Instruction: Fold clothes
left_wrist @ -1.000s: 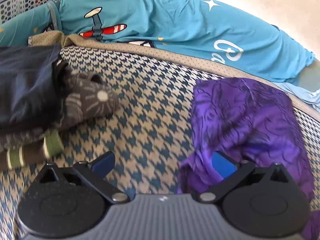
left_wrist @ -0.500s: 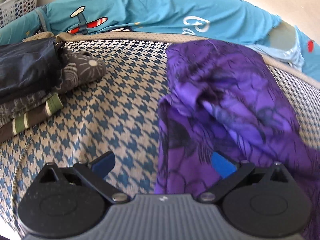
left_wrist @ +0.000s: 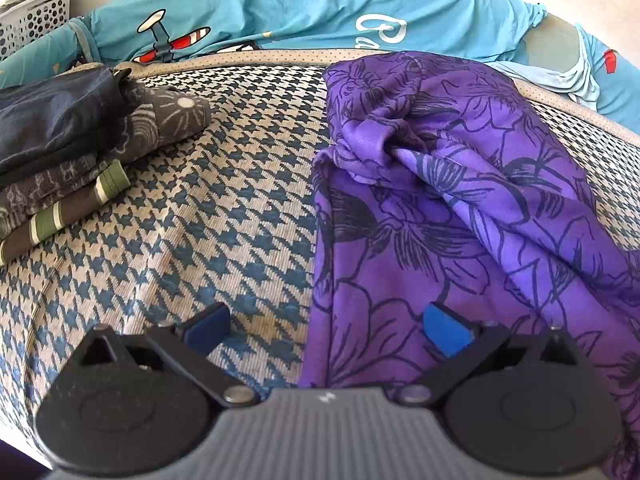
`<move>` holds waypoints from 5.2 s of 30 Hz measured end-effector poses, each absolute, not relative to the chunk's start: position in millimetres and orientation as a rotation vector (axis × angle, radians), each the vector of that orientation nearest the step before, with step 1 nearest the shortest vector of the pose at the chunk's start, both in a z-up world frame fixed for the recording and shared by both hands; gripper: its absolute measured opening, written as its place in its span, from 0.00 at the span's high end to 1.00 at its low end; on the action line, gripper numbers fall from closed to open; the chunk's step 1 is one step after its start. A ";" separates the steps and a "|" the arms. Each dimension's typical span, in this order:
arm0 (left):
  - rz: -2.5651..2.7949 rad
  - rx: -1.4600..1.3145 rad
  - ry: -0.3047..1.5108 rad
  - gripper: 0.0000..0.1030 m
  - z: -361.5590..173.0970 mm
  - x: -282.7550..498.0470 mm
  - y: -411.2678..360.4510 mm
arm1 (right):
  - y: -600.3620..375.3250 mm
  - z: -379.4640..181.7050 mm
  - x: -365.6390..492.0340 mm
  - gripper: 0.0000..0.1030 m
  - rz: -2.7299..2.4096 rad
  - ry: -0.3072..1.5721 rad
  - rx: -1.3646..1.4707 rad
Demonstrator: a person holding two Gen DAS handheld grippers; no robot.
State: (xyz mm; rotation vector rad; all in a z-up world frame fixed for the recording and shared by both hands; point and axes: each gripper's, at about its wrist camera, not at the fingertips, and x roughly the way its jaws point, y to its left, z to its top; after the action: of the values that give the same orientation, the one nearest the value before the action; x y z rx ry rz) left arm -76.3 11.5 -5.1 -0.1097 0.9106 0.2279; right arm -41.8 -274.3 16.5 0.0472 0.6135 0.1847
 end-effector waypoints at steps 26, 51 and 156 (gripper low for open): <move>0.246 -0.156 0.874 0.00 -2.4 -103.5 22.2 | -259.6 60.5 -94.5 0.91 0.357 0.489 0.203; -0.001 -0.651 0.817 0.00 9.7 -126.7 68.4 | -179.0 102.7 -196.2 0.91 0.818 0.424 0.191; 0.117 -0.367 0.820 0.00 36.2 -43.0 66.6 | -193.4 67.4 -122.7 0.57 0.904 0.801 -0.217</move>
State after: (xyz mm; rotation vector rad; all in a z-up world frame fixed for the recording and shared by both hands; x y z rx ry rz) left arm -43.0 66.6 36.2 -0.3671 0.8204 0.1175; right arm -122.7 -193.4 67.4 -0.2172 0.8008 0.9035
